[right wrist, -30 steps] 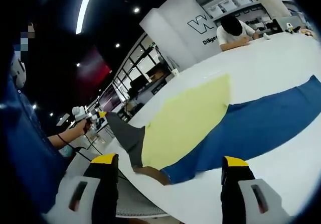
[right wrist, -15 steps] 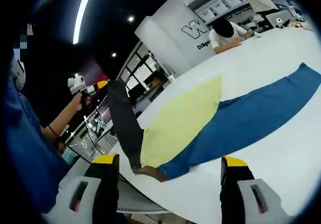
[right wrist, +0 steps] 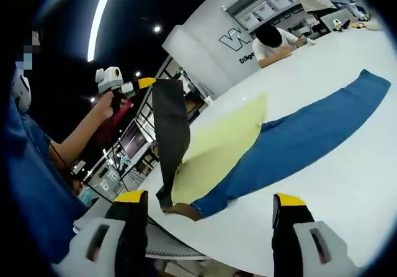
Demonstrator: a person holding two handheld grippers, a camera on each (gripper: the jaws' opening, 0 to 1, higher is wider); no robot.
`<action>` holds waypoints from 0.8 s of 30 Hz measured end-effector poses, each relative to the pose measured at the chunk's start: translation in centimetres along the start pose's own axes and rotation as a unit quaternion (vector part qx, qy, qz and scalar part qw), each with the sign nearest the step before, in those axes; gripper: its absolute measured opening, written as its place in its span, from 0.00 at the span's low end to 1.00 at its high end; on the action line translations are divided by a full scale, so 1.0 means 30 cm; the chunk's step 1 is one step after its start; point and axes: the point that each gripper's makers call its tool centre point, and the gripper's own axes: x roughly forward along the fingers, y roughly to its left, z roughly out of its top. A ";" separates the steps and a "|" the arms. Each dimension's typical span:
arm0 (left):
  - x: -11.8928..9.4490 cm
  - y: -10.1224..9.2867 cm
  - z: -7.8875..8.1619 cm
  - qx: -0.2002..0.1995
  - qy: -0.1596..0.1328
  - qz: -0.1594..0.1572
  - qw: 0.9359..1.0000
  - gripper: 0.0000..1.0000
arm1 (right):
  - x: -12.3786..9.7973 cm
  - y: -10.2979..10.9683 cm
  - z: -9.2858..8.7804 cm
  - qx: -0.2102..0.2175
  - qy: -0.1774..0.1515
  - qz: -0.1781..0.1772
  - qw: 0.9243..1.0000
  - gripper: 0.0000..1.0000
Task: Fold the garment on the visible template until the final outline fits inside the template.
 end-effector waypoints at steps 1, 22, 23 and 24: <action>-0.005 0.018 0.004 0.001 -0.002 0.005 1.000 0.00 | 0.001 0.001 0.000 0.001 -0.003 -0.001 1.000 0.82; -0.336 0.341 -0.031 -0.012 -0.007 0.115 0.993 0.00 | 0.042 0.040 -0.049 0.026 -0.021 0.010 0.999 0.82; -0.353 0.347 -0.039 -0.015 -0.006 0.118 0.993 0.00 | 0.043 0.041 -0.048 0.027 -0.022 0.011 0.999 0.82; -0.367 0.355 -0.049 -0.018 -0.004 0.121 0.993 0.00 | 0.043 0.042 -0.048 0.028 -0.023 0.012 0.999 0.82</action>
